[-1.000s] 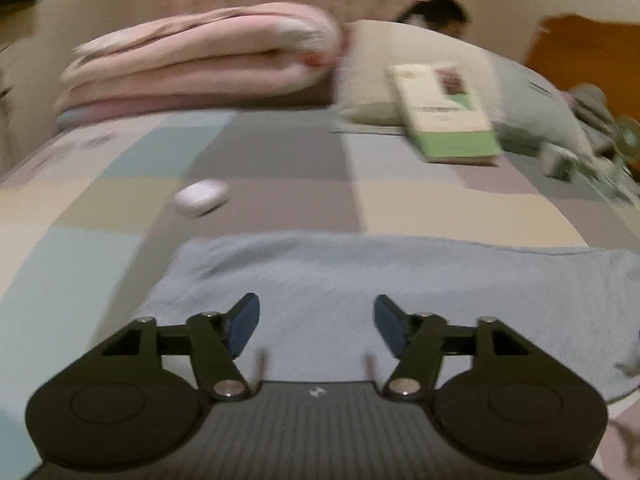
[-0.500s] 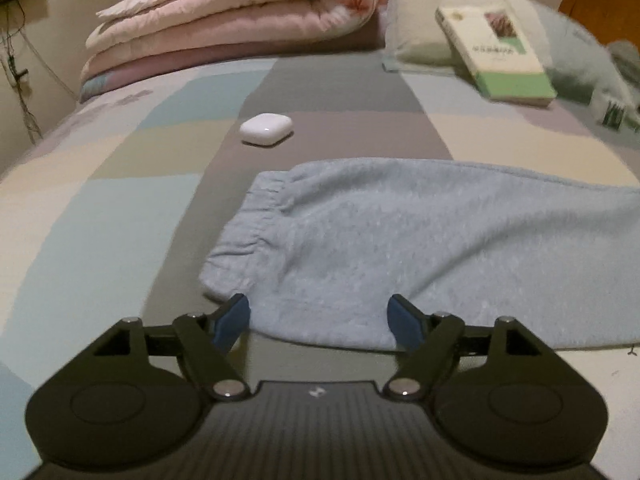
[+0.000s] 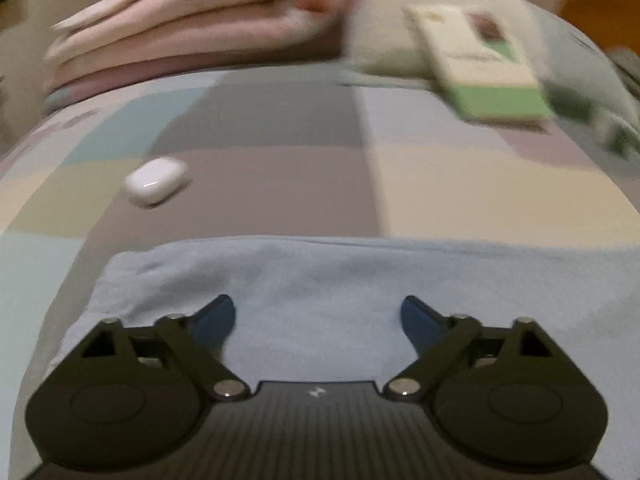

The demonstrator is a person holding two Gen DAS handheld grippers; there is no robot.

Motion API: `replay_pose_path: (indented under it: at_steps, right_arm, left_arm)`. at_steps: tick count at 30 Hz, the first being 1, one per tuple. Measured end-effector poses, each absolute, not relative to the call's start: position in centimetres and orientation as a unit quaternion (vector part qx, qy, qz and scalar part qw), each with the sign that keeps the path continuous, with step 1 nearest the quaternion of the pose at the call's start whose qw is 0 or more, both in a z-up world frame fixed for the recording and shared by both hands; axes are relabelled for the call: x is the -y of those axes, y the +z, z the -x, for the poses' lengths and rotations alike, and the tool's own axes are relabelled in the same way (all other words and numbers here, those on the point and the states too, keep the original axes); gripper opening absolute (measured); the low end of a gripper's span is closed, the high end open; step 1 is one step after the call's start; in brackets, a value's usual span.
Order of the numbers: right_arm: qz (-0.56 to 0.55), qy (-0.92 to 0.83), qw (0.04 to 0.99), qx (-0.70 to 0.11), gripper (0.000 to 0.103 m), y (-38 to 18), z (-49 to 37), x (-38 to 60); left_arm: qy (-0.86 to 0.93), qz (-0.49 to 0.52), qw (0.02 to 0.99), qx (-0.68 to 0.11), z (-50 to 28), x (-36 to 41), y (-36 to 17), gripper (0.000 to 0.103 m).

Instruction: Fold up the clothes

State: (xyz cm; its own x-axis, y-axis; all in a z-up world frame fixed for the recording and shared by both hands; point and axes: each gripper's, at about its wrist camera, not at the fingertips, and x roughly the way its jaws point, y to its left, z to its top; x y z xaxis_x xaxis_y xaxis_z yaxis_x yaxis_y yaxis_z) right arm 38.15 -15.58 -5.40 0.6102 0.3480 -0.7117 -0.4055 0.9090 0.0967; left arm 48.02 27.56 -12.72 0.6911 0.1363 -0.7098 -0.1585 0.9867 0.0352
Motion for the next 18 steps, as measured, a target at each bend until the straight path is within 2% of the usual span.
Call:
replay_pose_path:
  at_steps: [3, 5, 9, 15, 18]
  right_arm:
    - [0.039, 0.174, 0.903, -0.390, 0.092, -5.0, -37.4, 18.7]
    - [0.035, 0.150, 0.907, -0.392, 0.092, -4.7, -37.0, 21.0]
    - [0.007, 0.120, 0.913, -0.390, 0.092, -4.2, -35.5, 25.4]
    - [0.029, 0.099, 0.924, -0.369, 0.091, -3.4, -31.8, 28.9]
    - [0.043, 0.115, 0.928, -0.352, 0.083, -3.2, -30.2, 30.1]
  left_arm:
    - [0.117, 0.042, 0.913, -0.390, -47.8, -28.7, -12.4, 0.093]
    - [0.123, 0.033, 0.909, -0.396, -47.4, -28.1, -11.7, 0.089]
    - [0.088, 0.040, 0.918, -0.386, -45.9, -25.8, -9.5, 0.091]
    - [-0.021, 0.005, 0.924, -0.382, -42.2, -17.6, -6.2, 0.091]
    - [-0.071, -0.010, 0.925, -0.373, -40.1, -13.1, -5.1, 0.091]
